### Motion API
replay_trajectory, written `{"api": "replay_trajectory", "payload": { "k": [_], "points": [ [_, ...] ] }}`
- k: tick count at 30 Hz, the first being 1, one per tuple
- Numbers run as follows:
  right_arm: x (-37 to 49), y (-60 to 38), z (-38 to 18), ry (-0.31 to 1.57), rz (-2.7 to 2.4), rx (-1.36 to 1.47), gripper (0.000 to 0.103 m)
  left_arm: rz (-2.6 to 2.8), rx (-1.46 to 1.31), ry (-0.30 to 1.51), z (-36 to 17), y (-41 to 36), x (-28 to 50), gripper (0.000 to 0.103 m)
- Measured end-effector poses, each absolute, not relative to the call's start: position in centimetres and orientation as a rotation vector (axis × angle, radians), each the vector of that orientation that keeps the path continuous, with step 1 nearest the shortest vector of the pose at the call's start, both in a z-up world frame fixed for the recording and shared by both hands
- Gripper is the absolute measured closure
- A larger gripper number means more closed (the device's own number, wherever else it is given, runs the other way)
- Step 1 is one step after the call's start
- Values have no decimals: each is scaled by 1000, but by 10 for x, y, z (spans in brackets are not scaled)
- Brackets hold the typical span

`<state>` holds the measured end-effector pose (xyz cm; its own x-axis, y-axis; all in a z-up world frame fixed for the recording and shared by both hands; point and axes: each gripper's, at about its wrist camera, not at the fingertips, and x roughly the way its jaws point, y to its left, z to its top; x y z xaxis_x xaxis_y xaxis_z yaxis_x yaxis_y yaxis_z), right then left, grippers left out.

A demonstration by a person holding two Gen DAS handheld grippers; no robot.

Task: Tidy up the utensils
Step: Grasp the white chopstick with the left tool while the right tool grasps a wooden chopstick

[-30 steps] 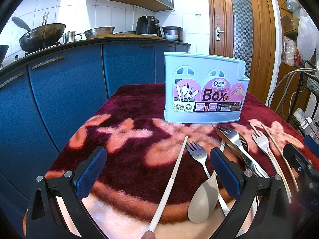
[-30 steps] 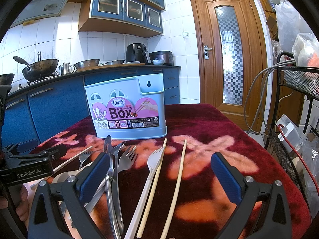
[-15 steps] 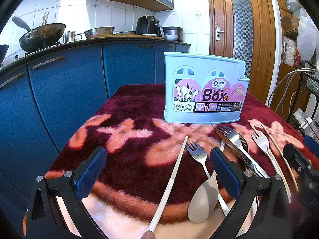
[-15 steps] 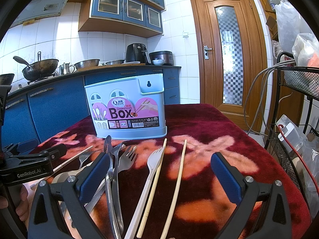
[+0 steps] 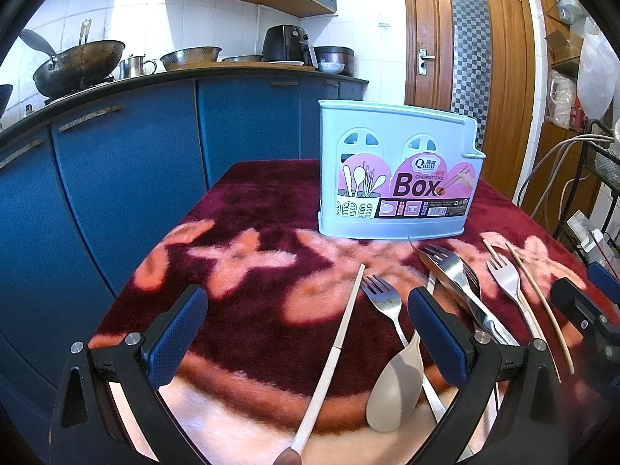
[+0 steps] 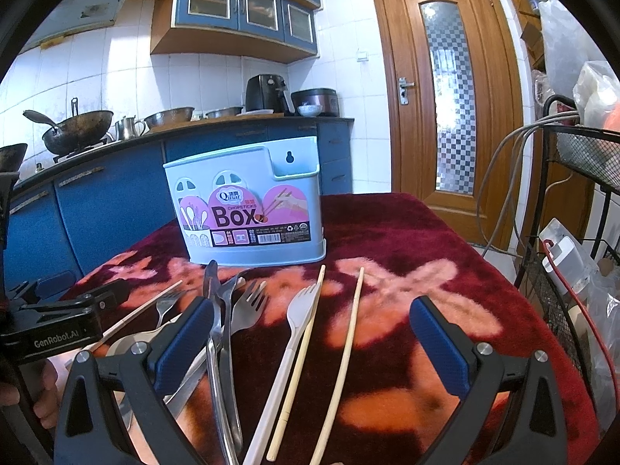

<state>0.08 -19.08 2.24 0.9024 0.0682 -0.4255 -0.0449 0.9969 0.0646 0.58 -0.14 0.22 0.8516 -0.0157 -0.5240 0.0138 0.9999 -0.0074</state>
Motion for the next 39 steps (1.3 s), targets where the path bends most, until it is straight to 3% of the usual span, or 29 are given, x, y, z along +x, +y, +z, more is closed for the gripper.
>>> {"api": "replay_trajectory", "payload": {
  "k": [13,17,26,29,35,39],
  "points": [
    [41,-225,28,729,22,47,0,-32,111,657,14,9,28,2],
    [54,-231,24,821,36,40,1,-72,130,734,10,10,39,8],
    [74,-228,10,992,108,0,20,-152,159,895,-13,8,55,18],
    [79,-225,11,1006,122,-31,24,-164,172,928,-20,8,61,26],
    [94,-230,10,1088,149,0,26,-194,194,991,-20,5,75,28],
    [108,-238,12,1139,123,4,47,-211,220,1059,-17,2,88,29]
  ]
}}
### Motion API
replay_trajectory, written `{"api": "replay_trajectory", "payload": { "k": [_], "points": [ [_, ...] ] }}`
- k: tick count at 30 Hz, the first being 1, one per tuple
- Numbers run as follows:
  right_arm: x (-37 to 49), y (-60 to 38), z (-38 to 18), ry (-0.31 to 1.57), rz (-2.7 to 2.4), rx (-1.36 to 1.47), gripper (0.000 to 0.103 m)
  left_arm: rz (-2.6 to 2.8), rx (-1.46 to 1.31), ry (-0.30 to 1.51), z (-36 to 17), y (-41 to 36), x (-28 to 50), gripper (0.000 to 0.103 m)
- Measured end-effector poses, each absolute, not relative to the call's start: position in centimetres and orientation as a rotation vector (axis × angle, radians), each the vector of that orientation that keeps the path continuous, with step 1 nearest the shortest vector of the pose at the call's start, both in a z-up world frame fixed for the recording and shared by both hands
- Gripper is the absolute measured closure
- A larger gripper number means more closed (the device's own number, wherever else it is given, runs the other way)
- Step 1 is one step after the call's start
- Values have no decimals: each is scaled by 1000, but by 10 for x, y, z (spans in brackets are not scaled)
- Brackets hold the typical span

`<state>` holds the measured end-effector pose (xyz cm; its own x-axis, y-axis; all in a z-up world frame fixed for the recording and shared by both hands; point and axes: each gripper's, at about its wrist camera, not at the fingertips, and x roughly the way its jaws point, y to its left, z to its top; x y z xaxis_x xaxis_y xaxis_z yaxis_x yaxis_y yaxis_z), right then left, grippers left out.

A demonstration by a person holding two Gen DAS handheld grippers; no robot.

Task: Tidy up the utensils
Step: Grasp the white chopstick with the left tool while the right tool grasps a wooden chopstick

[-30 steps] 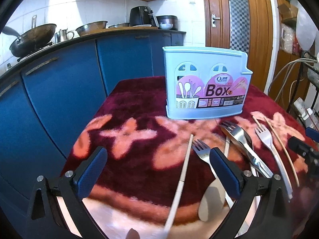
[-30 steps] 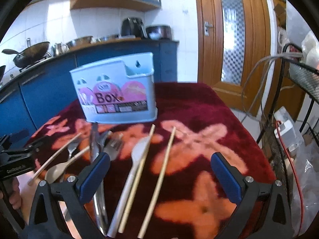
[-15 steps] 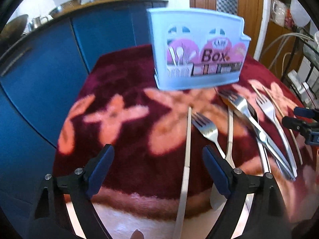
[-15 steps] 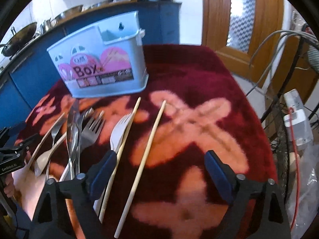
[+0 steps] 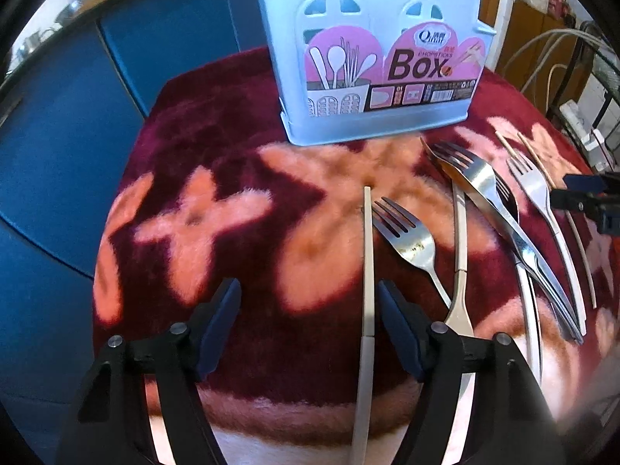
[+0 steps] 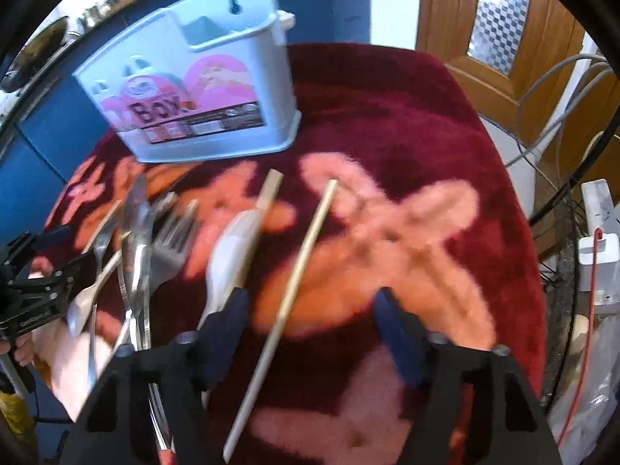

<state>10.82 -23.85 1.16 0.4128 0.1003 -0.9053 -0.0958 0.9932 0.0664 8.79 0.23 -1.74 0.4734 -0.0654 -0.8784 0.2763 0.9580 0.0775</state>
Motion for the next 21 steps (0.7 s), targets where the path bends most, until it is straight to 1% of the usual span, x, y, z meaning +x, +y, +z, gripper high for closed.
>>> {"api": "replay_trajectory", "payload": {
  "k": [2,3,6,9,12,19,21],
  "points": [
    [115,-241,12,1166,126,1,51,-223,244,1090,-16,-2,95,32],
    [117,-240,12,1176,127,-6,53,-232,251,1102,-16,-4,98,38],
    [123,-239,13,1200,133,-31,58,-268,271,1138,-12,-11,107,50],
    [131,-235,13,1227,140,-46,61,-283,279,1169,-9,-17,117,58],
    [140,-235,13,1253,146,-45,63,-290,280,1197,-8,-21,128,62],
    [152,-235,10,1280,156,-42,67,-280,263,1295,-8,-18,162,62],
    [153,-236,11,1278,157,-48,71,-283,266,1306,-6,-19,170,65]
  ]
}}
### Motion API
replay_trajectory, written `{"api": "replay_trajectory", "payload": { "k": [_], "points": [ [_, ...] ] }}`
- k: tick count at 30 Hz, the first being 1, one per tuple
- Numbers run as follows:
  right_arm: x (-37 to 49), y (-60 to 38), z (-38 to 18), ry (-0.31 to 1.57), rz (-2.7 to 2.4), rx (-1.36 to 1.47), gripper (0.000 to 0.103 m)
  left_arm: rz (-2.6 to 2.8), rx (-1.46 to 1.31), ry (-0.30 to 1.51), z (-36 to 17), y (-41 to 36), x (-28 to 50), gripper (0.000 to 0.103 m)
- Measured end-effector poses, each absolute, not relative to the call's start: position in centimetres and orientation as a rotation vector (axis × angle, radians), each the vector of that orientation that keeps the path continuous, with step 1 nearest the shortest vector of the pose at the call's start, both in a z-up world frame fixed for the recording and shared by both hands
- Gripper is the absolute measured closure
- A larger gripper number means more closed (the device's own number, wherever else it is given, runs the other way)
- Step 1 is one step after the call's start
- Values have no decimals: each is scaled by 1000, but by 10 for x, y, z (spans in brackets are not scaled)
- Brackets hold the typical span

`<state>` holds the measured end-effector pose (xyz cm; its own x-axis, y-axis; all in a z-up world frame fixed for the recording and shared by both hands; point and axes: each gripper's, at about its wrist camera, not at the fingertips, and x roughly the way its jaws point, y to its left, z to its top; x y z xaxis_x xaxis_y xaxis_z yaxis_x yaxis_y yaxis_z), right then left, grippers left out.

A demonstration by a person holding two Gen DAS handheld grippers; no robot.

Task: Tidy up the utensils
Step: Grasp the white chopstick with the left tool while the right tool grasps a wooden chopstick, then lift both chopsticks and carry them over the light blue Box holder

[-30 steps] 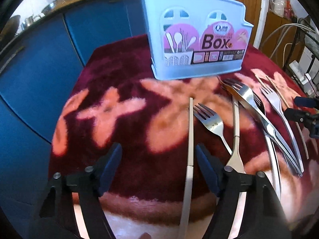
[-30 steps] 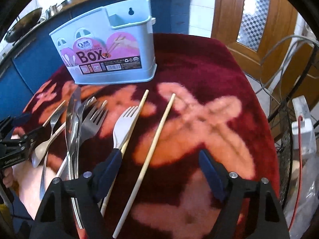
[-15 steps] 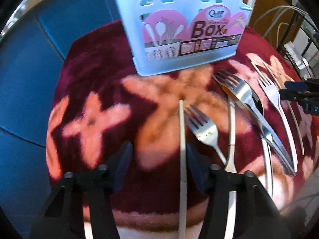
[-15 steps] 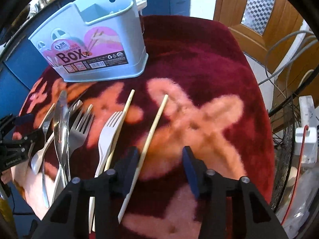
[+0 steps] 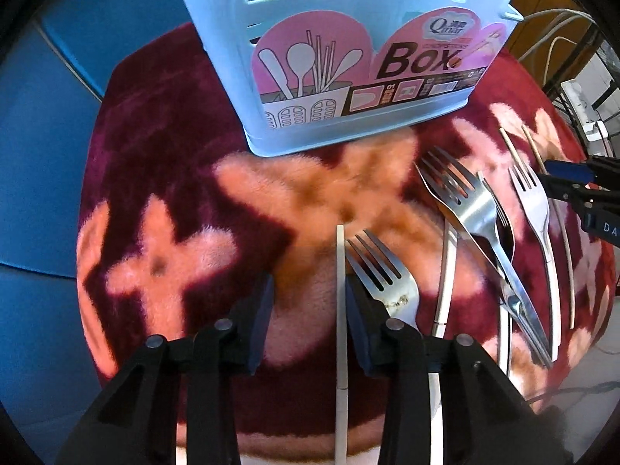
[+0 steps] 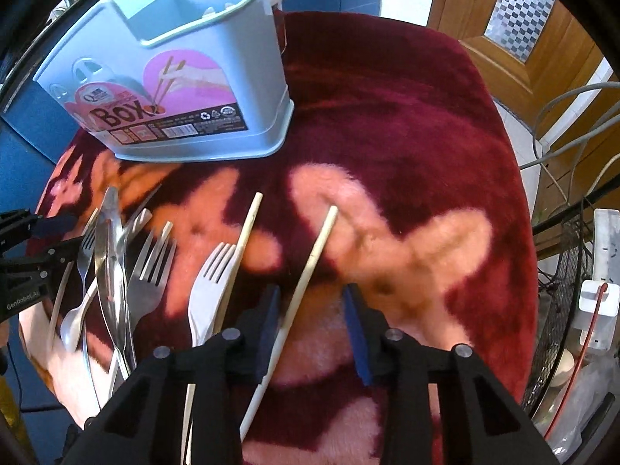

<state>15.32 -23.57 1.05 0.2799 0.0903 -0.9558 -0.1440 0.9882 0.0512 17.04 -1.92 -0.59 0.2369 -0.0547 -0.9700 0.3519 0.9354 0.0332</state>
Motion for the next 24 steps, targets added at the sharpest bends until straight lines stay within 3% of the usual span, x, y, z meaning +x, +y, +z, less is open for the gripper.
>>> {"api": "replay_trajectory", "payload": {
  "k": [6,13,24],
  "points": [
    [147,-237,17,1237,154,-36,97,-322,230,1295,2,-24,180,98],
    [125,-244,32,1159,165,55,97,-344,106,1224,12,-9,163,100],
    [98,-240,86,873,181,96,97,-321,-40,945,66,17,123,101]
  ]
}}
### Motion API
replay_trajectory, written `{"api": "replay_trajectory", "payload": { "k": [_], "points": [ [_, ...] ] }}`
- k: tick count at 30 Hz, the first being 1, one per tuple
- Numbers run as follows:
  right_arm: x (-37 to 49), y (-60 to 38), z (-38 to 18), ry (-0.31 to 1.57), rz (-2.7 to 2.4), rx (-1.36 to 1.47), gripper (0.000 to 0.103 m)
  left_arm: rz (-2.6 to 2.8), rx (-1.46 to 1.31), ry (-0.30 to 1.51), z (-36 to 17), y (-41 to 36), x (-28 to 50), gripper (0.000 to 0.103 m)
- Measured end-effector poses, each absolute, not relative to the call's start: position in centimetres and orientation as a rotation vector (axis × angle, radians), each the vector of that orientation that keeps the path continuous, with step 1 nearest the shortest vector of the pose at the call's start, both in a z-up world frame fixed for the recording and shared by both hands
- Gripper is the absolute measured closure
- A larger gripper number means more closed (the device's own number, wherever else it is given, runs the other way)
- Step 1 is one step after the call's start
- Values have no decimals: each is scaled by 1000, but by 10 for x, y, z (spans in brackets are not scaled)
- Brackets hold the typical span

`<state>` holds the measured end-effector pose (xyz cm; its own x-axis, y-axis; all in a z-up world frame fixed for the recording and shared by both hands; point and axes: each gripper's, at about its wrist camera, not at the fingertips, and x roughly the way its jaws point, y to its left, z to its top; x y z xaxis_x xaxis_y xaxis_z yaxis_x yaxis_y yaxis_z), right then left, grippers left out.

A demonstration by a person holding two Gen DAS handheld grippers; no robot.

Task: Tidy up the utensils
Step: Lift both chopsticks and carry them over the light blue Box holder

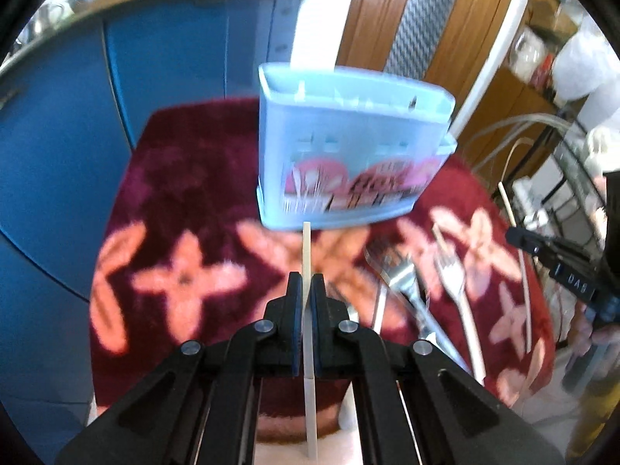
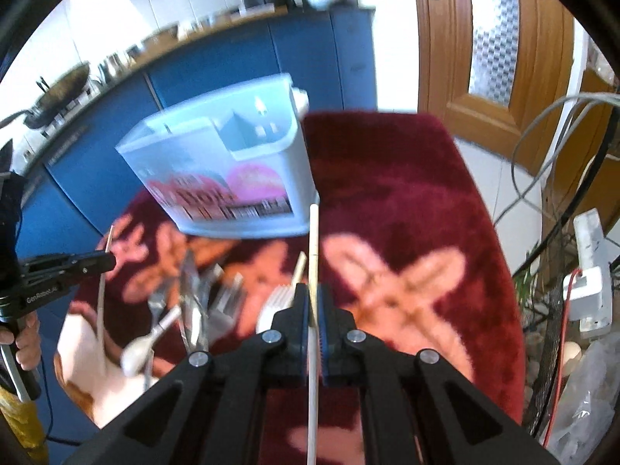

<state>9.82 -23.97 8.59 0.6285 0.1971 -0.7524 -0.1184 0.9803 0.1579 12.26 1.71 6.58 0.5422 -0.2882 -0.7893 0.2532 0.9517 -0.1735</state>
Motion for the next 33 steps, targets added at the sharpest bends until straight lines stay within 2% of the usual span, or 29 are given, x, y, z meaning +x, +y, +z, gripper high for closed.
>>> {"api": "replay_trajectory", "payload": {
  "k": [11,26,33],
  "points": [
    [90,-227,138,598,199,131,97,-299,-98,706,137,25,122,101],
    [120,-225,149,537,213,114,97,-233,-90,484,241,30,157,101],
    [139,-229,150,521,218,136,97,-202,-70,471,243,19,187,101]
  ]
}}
